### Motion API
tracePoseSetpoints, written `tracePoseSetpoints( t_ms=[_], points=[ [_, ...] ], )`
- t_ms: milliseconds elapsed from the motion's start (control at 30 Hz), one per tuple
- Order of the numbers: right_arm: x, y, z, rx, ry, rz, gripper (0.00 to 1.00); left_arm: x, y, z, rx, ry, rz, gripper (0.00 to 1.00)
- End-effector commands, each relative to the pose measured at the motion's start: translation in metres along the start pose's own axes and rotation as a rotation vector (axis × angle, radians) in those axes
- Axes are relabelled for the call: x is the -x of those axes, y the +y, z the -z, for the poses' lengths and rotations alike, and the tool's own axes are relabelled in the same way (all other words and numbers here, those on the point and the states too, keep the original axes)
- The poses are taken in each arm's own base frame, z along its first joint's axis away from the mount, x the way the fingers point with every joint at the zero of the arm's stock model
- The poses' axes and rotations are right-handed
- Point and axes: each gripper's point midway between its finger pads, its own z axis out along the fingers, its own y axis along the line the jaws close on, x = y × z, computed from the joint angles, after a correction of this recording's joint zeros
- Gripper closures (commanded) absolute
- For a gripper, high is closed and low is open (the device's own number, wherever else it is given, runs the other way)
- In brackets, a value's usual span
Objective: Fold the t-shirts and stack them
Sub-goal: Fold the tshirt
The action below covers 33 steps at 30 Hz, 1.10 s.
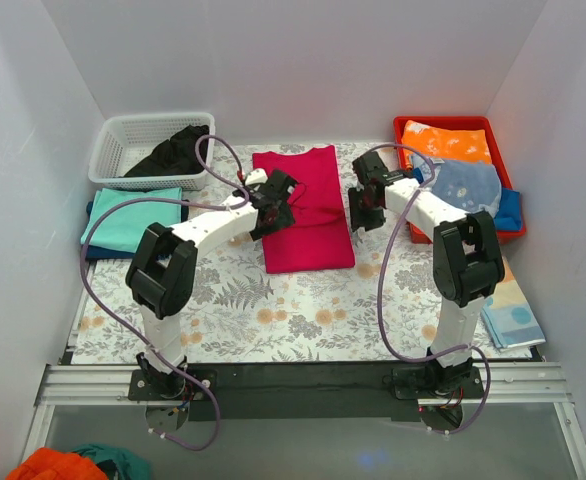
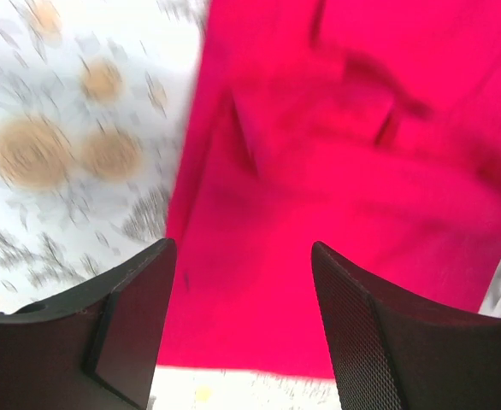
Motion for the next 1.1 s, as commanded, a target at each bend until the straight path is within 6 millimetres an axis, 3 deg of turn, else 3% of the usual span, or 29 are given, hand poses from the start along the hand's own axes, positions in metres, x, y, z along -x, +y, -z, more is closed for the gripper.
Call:
tracePoseSetpoints(
  t_ms=[0, 233, 267, 333, 367, 433, 467, 567, 700, 833, 900, 1000, 1067],
  points=[
    [-0.005, 0.013, -0.001, 0.051, -0.026, -0.002, 0.57, -0.019, -0.002, 0.008, -0.052, 0.042, -0.022, 0.37],
    [0.007, 0.022, -0.028, 0.058, -0.009, 0.008, 0.58, -0.022, -0.001, -0.025, 0.050, 0.070, -0.035, 0.37],
    [0.015, 0.025, -0.032, 0.063, -0.017, 0.008, 0.59, -0.013, -0.004, -0.029, 0.048, 0.069, -0.008, 0.38],
    [0.025, 0.030, -0.036, 0.071, -0.031, 0.009, 0.59, -0.014, -0.002, -0.044, 0.068, 0.094, 0.002, 0.38],
    [0.034, 0.033, -0.042, 0.075, -0.039, 0.009, 0.59, -0.003, -0.006, -0.047, 0.063, 0.082, 0.019, 0.38],
    [0.043, 0.034, -0.046, 0.068, -0.044, 0.011, 0.59, -0.004, 0.001, -0.060, 0.109, 0.098, 0.014, 0.38],
    [0.057, 0.037, -0.050, 0.069, -0.062, 0.015, 0.59, 0.002, 0.004, -0.064, 0.121, 0.087, 0.019, 0.38],
    [0.067, 0.037, -0.062, 0.042, -0.050, 0.022, 0.59, 0.021, 0.001, -0.073, 0.117, 0.060, 0.049, 0.38],
    [0.107, 0.042, -0.054, 0.036, -0.125, 0.013, 0.59, 0.057, -0.016, -0.074, 0.058, -0.009, 0.086, 0.38],
    [0.126, 0.038, -0.049, 0.025, -0.173, -0.009, 0.59, 0.091, -0.034, -0.067, -0.018, -0.109, 0.106, 0.38],
    [0.129, 0.034, -0.043, 0.012, -0.184, -0.023, 0.59, 0.107, -0.037, -0.061, -0.033, -0.163, 0.125, 0.37],
    [0.117, 0.029, -0.031, 0.017, -0.165, -0.015, 0.60, 0.118, -0.035, -0.054, -0.053, -0.176, 0.118, 0.37],
    [0.091, 0.025, -0.023, 0.022, -0.116, -0.009, 0.60, 0.109, -0.027, -0.051, -0.053, -0.127, 0.081, 0.37]
  ],
)
